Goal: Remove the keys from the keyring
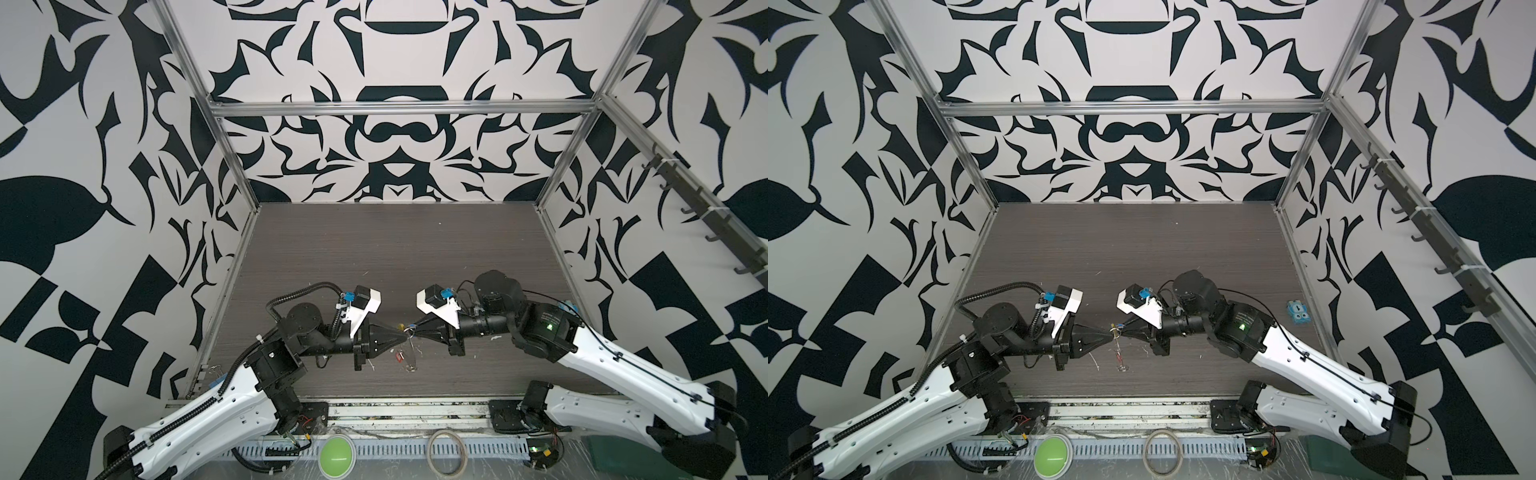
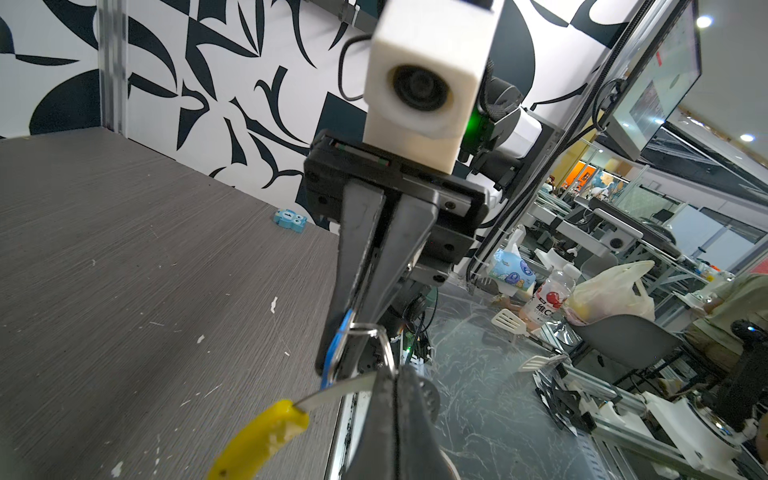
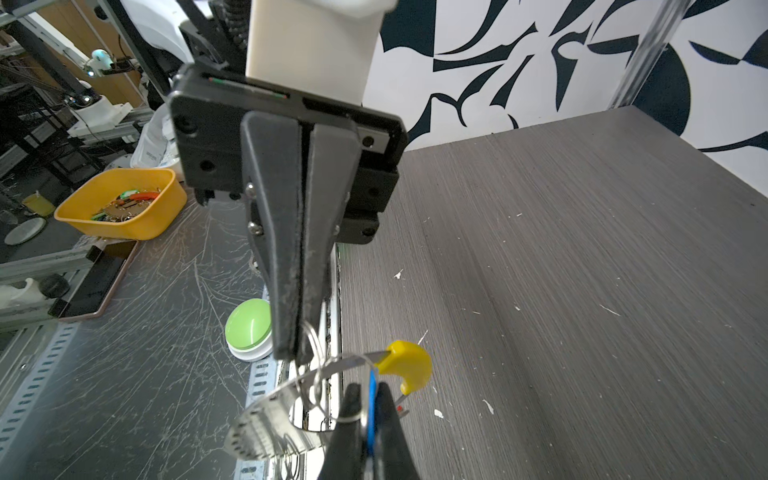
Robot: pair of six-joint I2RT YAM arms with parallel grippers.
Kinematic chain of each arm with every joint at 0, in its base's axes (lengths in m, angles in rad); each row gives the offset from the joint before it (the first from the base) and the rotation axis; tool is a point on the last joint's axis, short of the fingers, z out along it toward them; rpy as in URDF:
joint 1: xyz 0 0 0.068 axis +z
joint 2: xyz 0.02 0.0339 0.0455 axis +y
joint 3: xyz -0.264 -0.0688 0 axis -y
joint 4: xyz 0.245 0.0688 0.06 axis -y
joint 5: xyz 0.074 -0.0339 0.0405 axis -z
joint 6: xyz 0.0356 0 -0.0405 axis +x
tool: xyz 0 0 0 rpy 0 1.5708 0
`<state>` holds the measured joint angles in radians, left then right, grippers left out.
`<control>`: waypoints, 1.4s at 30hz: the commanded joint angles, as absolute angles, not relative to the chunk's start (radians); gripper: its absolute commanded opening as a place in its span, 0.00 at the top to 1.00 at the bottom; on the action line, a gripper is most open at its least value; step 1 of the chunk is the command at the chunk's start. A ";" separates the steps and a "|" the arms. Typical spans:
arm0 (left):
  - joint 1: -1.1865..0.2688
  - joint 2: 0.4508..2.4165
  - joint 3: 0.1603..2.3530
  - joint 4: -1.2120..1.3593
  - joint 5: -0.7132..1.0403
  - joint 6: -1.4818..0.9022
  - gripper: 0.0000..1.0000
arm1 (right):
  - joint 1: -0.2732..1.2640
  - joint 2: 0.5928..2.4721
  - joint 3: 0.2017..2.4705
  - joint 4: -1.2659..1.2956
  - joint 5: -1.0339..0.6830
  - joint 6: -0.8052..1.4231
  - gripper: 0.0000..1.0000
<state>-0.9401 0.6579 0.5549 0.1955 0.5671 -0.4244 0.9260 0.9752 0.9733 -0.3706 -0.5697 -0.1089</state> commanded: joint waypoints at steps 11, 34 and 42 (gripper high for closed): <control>-0.950 0.588 0.538 0.333 0.533 -0.462 1.00 | 0.909 0.989 0.943 -0.271 -0.557 -0.050 1.00; -0.950 0.567 0.535 0.366 0.248 -0.355 1.00 | 0.980 0.968 0.839 -0.131 -0.436 0.080 1.00; -0.949 0.576 0.575 0.264 0.247 -0.322 1.00 | 0.983 0.876 0.835 -0.146 -0.229 0.115 0.68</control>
